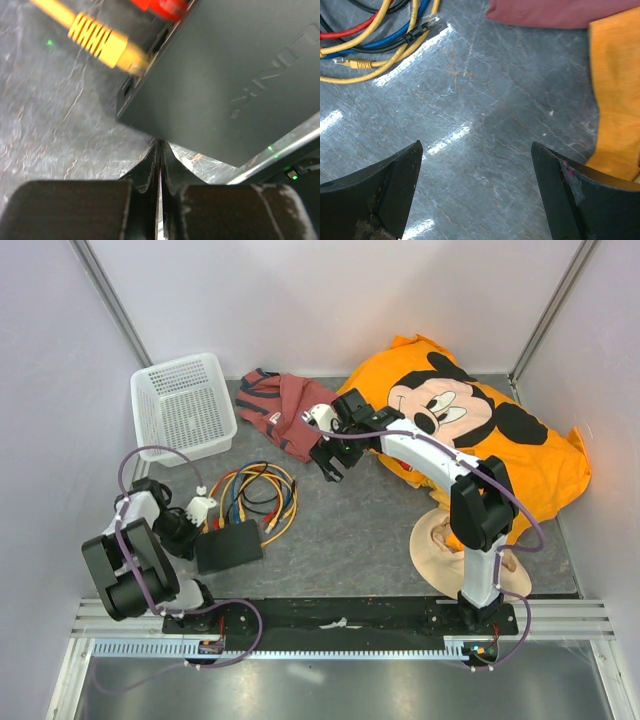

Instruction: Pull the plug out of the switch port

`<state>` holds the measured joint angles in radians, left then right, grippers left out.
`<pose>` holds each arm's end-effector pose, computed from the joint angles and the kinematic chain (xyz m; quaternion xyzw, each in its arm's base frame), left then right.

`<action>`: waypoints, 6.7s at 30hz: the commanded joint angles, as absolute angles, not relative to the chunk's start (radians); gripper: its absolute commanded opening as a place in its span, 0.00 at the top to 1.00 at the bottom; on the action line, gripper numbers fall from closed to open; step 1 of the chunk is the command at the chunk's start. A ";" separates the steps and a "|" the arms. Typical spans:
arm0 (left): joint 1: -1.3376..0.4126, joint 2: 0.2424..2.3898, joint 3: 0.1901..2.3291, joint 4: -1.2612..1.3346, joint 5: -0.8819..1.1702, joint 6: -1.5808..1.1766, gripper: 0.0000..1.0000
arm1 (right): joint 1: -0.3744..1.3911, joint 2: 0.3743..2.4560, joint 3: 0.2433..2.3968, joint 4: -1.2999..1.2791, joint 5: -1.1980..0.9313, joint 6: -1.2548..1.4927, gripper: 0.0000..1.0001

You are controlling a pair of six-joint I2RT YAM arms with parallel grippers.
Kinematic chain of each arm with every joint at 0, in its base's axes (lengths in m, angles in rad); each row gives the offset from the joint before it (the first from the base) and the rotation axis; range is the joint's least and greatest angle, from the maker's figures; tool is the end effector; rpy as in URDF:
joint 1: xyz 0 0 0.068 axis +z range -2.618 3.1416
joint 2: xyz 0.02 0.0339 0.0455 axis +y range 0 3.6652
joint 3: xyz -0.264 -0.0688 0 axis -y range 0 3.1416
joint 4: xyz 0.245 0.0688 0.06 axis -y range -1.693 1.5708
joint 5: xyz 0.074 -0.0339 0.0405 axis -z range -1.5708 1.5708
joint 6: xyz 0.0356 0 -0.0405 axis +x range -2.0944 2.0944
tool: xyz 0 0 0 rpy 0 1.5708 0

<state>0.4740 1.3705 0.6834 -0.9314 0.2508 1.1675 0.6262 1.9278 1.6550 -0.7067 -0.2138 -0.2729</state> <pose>0.1729 0.0788 0.1548 0.3343 0.9338 -0.1025 0.0754 0.3399 0.2552 0.2623 -0.4413 0.8431 0.1514 0.2673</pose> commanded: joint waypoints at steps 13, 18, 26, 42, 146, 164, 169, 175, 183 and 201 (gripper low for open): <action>0.100 1.709 1.095 -0.775 0.541 0.784 0.80 | 0.660 2.055 1.808 -0.698 -0.241 -0.275 0.03; 0.090 1.617 1.227 -0.813 0.514 0.580 0.81 | 0.672 2.124 1.937 -0.696 -0.248 -0.304 0.09; 0.253 1.353 1.057 -1.026 0.331 0.713 0.98 | 0.775 2.140 1.905 -0.716 -0.439 -0.508 0.45; 0.232 1.483 0.741 -0.819 0.385 0.904 0.98 | 0.838 2.249 1.801 -0.546 -0.356 -0.379 0.58; -0.093 1.853 1.181 -0.787 0.557 -0.002 0.76 | 0.535 2.103 1.850 -0.701 -0.472 -0.414 0.48; -0.201 1.941 1.574 -0.864 0.475 0.187 0.79 | 0.471 2.086 1.692 -0.736 -0.566 -0.414 0.46; -0.224 1.758 1.341 -0.813 0.675 0.336 0.77 | 0.468 2.124 1.697 -0.775 -0.663 -0.377 0.44; -0.322 1.501 0.982 -0.571 0.626 0.549 0.83 | 0.468 2.171 1.727 -0.773 -0.703 -0.296 0.32; -0.408 1.413 0.739 -0.275 0.535 0.664 0.96 | 0.459 2.186 1.718 -0.775 -0.701 -0.249 0.32; -0.497 1.087 0.546 -0.391 0.671 0.903 0.98 | 0.439 2.221 1.698 -0.758 -0.727 -0.199 0.32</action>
